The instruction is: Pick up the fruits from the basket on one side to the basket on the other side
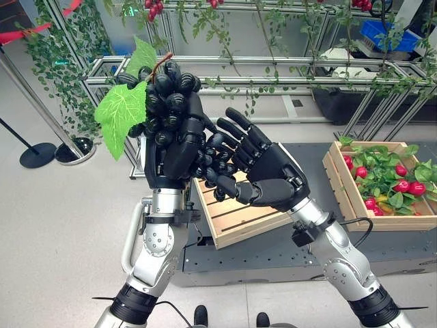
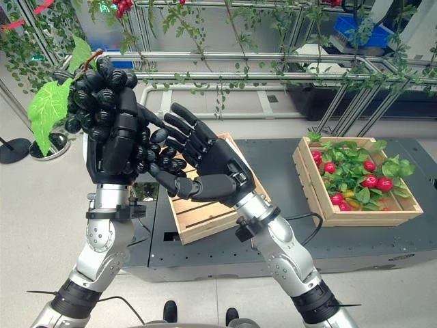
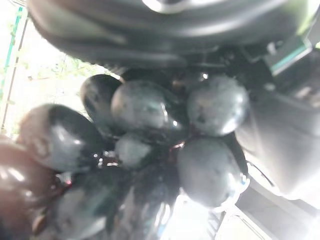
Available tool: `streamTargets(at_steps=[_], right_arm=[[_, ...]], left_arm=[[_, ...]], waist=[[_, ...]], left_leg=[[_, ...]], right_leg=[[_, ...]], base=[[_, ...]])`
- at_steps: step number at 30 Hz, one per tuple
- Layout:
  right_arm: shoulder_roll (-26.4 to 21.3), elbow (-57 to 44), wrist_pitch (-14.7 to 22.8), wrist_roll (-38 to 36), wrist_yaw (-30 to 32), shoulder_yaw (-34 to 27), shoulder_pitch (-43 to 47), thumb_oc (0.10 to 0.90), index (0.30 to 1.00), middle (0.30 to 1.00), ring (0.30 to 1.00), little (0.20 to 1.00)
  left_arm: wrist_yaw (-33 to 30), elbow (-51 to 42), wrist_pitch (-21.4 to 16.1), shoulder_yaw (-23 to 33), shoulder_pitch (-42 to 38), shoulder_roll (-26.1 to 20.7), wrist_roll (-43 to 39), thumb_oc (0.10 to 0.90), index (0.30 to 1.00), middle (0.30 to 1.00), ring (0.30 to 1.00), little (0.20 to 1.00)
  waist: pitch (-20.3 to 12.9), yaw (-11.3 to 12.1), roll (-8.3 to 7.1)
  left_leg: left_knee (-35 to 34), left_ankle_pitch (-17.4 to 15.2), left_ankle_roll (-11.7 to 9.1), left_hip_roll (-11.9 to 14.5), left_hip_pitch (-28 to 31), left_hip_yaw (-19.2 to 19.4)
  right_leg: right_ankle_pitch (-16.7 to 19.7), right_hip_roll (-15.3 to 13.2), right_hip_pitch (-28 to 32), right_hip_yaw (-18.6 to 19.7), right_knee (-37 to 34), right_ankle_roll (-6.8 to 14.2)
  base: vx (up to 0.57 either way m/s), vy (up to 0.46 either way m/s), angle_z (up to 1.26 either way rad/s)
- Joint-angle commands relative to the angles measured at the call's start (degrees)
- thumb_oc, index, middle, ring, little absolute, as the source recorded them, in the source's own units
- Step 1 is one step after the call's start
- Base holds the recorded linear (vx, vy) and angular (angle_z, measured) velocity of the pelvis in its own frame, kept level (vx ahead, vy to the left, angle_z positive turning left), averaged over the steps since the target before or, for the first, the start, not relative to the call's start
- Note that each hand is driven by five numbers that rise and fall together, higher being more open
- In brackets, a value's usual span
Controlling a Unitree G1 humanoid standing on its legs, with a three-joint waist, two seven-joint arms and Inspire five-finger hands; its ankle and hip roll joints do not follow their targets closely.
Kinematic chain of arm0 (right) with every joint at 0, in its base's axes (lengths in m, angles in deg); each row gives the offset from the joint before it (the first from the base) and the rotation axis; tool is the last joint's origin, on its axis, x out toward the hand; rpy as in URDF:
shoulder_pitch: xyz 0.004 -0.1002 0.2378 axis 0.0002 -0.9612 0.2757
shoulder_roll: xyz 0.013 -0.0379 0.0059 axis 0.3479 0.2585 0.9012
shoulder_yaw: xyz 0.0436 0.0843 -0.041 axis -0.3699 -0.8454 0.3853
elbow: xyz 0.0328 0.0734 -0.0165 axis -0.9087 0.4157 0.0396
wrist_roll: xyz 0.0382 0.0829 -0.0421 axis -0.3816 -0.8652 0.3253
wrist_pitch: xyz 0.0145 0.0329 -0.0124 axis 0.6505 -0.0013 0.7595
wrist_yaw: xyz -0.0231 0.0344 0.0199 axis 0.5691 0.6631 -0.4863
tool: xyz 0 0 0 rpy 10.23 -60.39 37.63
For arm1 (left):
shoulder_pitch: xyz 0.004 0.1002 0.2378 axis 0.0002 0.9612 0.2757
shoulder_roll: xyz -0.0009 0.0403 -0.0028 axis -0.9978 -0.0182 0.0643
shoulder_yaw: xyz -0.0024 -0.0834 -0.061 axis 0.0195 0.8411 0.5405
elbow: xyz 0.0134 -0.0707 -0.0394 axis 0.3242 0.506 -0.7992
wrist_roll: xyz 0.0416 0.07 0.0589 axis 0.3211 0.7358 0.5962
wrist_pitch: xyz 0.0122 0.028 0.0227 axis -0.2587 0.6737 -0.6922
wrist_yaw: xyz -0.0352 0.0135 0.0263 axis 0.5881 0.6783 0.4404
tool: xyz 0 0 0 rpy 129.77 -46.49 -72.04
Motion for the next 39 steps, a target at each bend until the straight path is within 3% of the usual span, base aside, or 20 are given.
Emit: streamTargets(at_steps=[1,9,13,15,16,17,18,39], right_arm=[[2.8,-0.9,5.3,2.8,4.3,0.0,1.9,0.8,0.9,0.9,0.9,0.9],[2.2,1.8,4.0,1.3,5.0,1.0,1.9,0.8,0.9,0.9,0.9,0.9],[2.5,2.1,3.3,-3.1,3.1,1.9,2.3,0.8,0.9,0.9,0.9,0.9],[2.7,2.4,3.7,-3.7,2.5,2.2,2.2,0.695,0.742,0.742,0.742,0.742],[2.7,2.3,3.6,-4.2,2.5,2.2,2.2,0.591,0.587,0.587,0.587,0.587],[2.9,2.0,3.6,-4.8,2.8,2.4,2.2,0.424,0.335,0.335,0.335,0.335],[2.9,2.1,4.0,-4.9,2.7,2.5,2.2,0.4,0.3,0.3,0.3,0.3],[4.0,1.2,6.1,-4.5,1.5,0.7,1.5,0.4,0.3,0.3,0.3,0.3]], left_arm=[[2.0,-3.0,-8.3,-1.1,-6.6,-0.8,2.2,0.4,0.3,0.3,0.3,0.3],[4.5,-3.0,-8.5,-2.1,-7.1,-1.3,0.3,0.4,0.3,0.3,0.3,0.3],[6.2,-3.1,-8.2,-2.9,-7.4,-1.4,-1.0,0.4,0.3,0.3,0.3,0.3],[7.1,-2.9,-8.4,-3.0,-7.4,-1.3,-1.3,0.4,0.3,0.3,0.3,0.3],[7.5,-2.9,-8.2,-3.1,-7.4,-1.2,-1.6,0.4,0.3,0.3,0.3,0.3],[7.6,-3.0,-7.9,-3.5,-7.4,-1.0,-1.3,0.4,0.3,0.3,0.3,0.3],[7.7,-3.0,-7.8,-3.7,-7.4,-1.1,-1.3,0.4,0.3,0.3,0.3,0.3],[5.8,-0.4,-5.2,-3.2,-6.2,-1.4,-0.5,0.4,0.3,0.3,0.3,0.3]], waist=[[-7.0,1.0,-0.76],[-6.6,1.0,-0.74],[-6.5,1.2,-0.77],[-6.6,1.2,-0.78],[-6.6,1.3,-0.79],[-6.6,1.3,-0.81],[-6.6,1.3,-0.8],[-6.6,1.1,-0.73]], left_leg=[[0.5,-7.4,-2.1,3.7,4.3,0.9],[0.5,-7.3,-2.1,3.8,4.1,0.7],[0.5,-7.1,-2.1,3.9,4.0,0.6],[0.5,-7.1,-2.1,4.0,4.0,0.6],[0.5,-7.1,-2.1,4.0,4.0,0.6],[0.5,-7.1,-2.1,4.0,4.0,0.6],[0.5,-7.1,-2.1,3.9,4.0,0.6],[0.5,-6.9,-2.0,4.0,3.9,0.7]], right_leg=[[2.1,-4.3,-2.6,-0.5,0.1,2.8],[2.3,-4.4,-2.8,-0.8,0.1,2.8],[2.3,-4.3,-2.8,-0.9,0.1,2.7],[2.2,-4.3,-2.8,-0.9,0.1,2.6],[2.2,-4.3,-2.7,-1.0,0.1,2.6],[2.2,-4.3,-2.8,-1.0,0.1,2.6],[2.2,-4.3,-2.8,-1.0,0.1,2.6],[2.4,-4.2,-3.0,-0.6,0.1,2.5]], base=[[0.0,0.0,0.0],[0.0,0.0,0.0],[0.0,0.0,0.0],[0.0,0.0,0.0],[0.0,0.0,0.0],[0.0,0.0,0.0],[0.0,0.0,0.0],[0.0,0.0,0.0]])
